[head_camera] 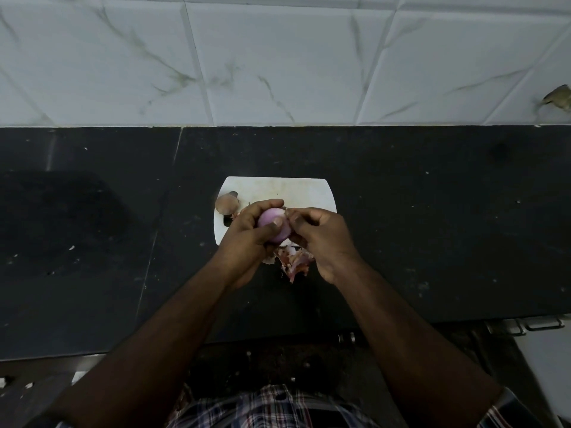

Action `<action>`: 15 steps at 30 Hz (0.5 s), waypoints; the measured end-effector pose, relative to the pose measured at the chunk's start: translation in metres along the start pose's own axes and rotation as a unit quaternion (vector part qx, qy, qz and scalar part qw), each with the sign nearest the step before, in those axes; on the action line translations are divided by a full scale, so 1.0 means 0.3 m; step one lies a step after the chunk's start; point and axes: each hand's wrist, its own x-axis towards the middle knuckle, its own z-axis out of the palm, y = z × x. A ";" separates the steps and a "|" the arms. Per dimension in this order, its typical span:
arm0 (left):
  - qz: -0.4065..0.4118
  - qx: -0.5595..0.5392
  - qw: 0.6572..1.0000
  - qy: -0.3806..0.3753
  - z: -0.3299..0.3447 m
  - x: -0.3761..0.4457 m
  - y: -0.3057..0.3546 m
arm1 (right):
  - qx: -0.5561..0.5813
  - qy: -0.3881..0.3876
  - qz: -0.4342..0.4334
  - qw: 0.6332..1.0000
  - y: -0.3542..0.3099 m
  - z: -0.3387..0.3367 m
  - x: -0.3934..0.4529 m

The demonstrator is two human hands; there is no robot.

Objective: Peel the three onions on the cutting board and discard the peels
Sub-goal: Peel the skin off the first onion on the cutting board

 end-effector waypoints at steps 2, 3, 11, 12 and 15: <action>0.006 -0.003 1.000 0.003 0.002 0.001 -0.008 | -0.044 -0.024 -0.014 0.999 0.008 0.001 -0.005; 0.005 -0.001 1.000 0.001 0.002 0.004 -0.013 | -0.055 -0.012 -0.020 0.998 0.008 0.006 -0.009; -0.067 -0.111 0.988 -0.085 -0.029 -0.006 0.012 | 0.010 -0.008 -0.003 1.000 -0.019 -0.016 -0.008; -0.069 -0.120 0.986 -0.094 -0.031 -0.006 0.020 | 0.017 -0.021 -0.008 1.000 -0.024 -0.022 -0.006; -0.053 -0.096 0.989 -0.095 -0.041 0.003 0.030 | 0.010 -0.069 -0.006 0.998 -0.037 -0.031 -0.009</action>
